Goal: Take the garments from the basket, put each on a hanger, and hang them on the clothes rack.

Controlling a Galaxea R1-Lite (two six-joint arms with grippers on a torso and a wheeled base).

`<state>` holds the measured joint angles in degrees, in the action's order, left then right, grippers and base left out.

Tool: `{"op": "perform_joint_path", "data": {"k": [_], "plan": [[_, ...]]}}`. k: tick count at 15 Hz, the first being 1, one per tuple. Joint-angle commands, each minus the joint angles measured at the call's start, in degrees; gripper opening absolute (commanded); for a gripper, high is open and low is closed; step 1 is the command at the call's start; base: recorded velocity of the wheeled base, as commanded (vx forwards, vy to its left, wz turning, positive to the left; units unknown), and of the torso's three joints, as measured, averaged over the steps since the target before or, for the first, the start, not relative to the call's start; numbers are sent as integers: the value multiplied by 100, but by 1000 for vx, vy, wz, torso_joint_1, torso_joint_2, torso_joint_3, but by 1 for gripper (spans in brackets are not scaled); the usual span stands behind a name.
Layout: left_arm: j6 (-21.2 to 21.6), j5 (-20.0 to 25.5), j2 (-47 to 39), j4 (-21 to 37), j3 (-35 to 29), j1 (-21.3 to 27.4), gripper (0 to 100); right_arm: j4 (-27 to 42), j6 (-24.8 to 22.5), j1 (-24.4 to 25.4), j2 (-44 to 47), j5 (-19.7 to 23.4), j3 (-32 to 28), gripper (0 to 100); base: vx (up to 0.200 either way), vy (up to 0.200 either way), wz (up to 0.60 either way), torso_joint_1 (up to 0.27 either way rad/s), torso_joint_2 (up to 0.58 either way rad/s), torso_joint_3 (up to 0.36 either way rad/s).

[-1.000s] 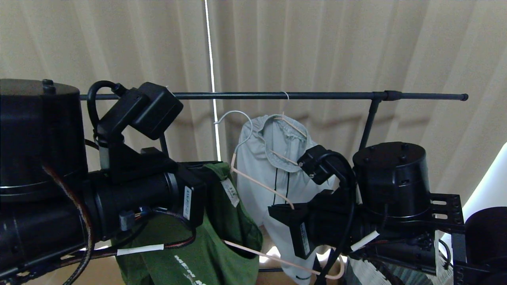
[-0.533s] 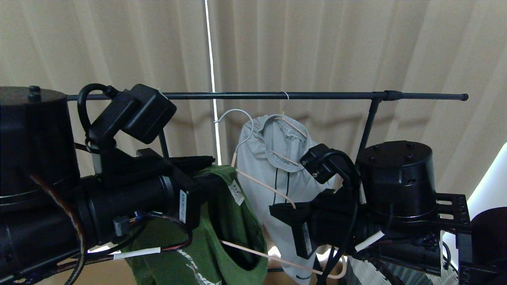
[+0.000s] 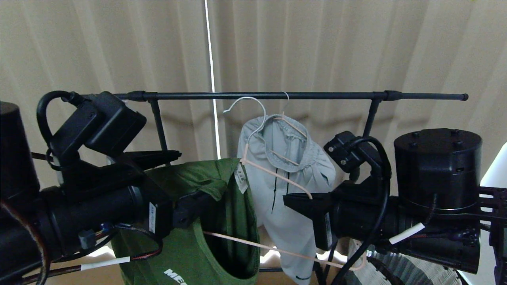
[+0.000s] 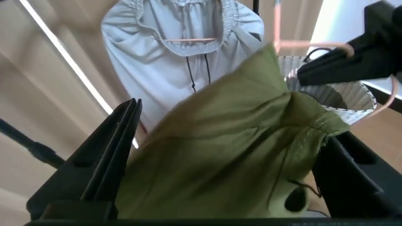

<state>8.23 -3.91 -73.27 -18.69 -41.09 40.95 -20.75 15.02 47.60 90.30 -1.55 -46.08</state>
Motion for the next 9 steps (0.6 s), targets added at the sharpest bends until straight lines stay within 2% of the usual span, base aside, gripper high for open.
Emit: {"op": "perform_joint_path", "data": {"k": [1,3,5,9], "plan": [[109,-4,111,-12,75,-8,100,1,1,-23,-223,-3,73,0,0,0,0,0,0,0],[223,-4,102,-258,190,-8,100,-8,1,-23,-293,-3,143,0,0,0,0,0,0,0],[258,5,23,-996,277,-8,100,-52,1,-23,-355,5,266,0,0,0,0,0,0,0],[267,-4,-302,-1910,348,18,100,-78,1,-23,-293,23,249,0,0,0,0,0,0,0]]}}
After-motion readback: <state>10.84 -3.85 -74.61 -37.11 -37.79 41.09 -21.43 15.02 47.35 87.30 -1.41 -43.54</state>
